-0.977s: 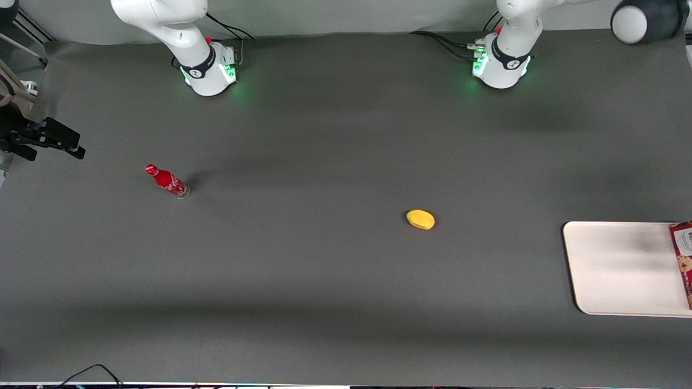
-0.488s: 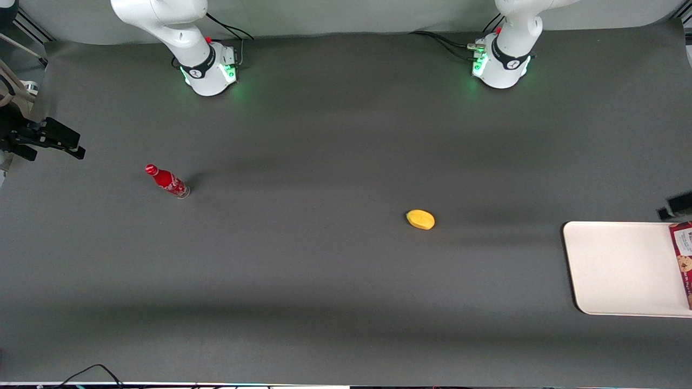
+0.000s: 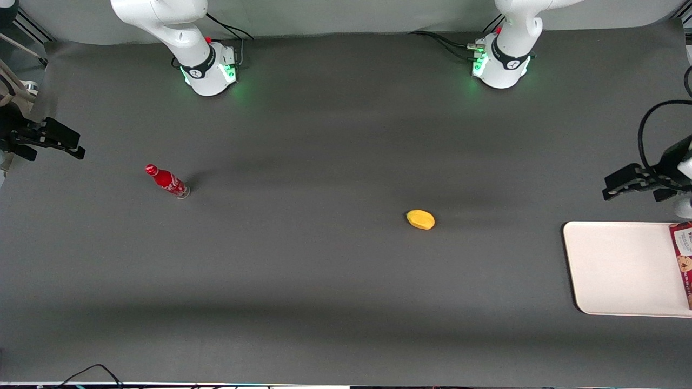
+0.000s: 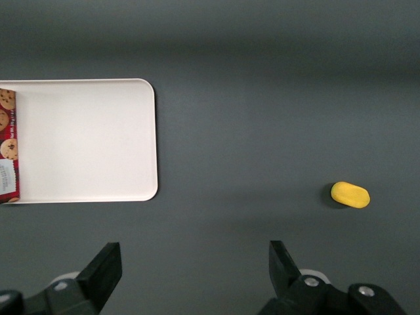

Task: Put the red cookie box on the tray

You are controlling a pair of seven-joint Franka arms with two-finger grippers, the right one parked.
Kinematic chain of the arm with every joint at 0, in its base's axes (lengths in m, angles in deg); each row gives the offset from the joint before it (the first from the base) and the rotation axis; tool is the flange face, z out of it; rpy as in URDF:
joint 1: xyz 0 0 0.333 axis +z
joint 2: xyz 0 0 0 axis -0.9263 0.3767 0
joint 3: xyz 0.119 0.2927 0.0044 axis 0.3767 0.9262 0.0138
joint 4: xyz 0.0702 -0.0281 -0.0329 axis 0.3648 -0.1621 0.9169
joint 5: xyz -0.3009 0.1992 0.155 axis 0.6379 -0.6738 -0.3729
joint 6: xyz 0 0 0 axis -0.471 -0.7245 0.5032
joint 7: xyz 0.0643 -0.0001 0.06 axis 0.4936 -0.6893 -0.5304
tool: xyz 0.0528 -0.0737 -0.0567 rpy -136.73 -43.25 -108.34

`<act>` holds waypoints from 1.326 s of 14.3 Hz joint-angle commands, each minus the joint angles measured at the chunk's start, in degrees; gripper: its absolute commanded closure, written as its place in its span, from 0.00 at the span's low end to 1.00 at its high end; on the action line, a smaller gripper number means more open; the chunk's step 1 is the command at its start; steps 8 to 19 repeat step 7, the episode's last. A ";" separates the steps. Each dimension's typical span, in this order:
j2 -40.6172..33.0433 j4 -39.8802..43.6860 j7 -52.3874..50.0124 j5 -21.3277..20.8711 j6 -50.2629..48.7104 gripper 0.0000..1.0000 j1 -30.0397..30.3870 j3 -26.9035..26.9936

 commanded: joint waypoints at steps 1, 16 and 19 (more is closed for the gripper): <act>-4.94 -3.68 -0.57 -1.58 0.86 0.00 -0.91 0.42; -5.38 -2.27 -1.18 -1.32 -4.41 0.00 -0.82 -0.37; -5.38 -2.27 -1.18 -1.32 -4.41 0.00 -0.82 -0.37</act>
